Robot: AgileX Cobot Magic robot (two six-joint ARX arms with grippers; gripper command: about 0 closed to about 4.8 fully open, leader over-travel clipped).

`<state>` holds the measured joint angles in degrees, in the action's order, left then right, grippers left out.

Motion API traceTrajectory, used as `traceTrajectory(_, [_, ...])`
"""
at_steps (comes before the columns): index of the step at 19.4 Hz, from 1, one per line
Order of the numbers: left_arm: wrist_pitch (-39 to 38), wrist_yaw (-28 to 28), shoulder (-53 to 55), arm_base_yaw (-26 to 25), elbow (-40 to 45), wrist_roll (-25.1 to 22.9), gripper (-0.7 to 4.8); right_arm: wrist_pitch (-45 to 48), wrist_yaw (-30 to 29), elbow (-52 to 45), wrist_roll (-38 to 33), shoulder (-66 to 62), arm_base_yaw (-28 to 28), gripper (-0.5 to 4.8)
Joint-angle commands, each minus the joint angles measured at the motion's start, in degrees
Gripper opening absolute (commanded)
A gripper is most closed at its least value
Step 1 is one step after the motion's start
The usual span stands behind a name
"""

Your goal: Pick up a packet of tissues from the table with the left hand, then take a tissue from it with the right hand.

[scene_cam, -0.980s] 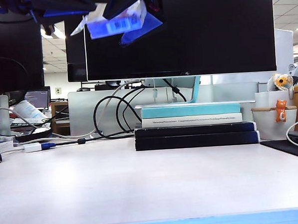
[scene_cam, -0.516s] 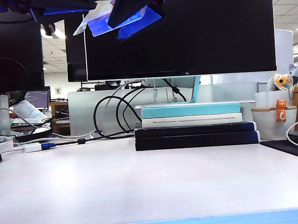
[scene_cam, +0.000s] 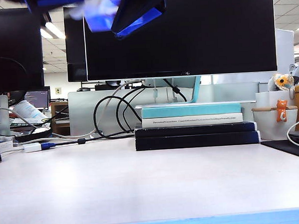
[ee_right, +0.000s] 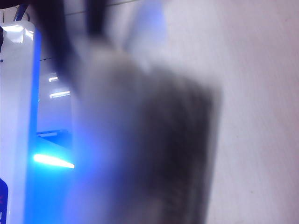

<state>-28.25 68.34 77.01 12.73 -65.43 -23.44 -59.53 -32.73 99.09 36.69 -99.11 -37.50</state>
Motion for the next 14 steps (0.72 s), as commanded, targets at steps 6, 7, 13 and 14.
traceTrajectory(6, [-2.8, -2.9, -3.8, -0.1, -0.2, -0.7, -0.06, -0.3, -0.4, 0.2, 0.0, -0.2, -0.1, 0.53])
traceTrajectory(7, [-4.7, -5.0, -3.8, -0.1, -0.2, -2.4, -0.06, -0.5, -0.7, 0.2, 0.0, -0.2, -0.1, 0.54])
traceTrajectory(13, [-9.0, -17.7, -3.8, -0.1, -0.2, -9.4, -0.06, -2.4, -4.8, 0.2, 0.0, -0.2, 0.0, 2.77])
traceTrajectory(14, [-9.4, -18.8, -3.8, -0.1, -0.2, -11.6, -0.06, -2.9, -4.8, 0.2, 0.0, -0.2, 0.0, 2.8])
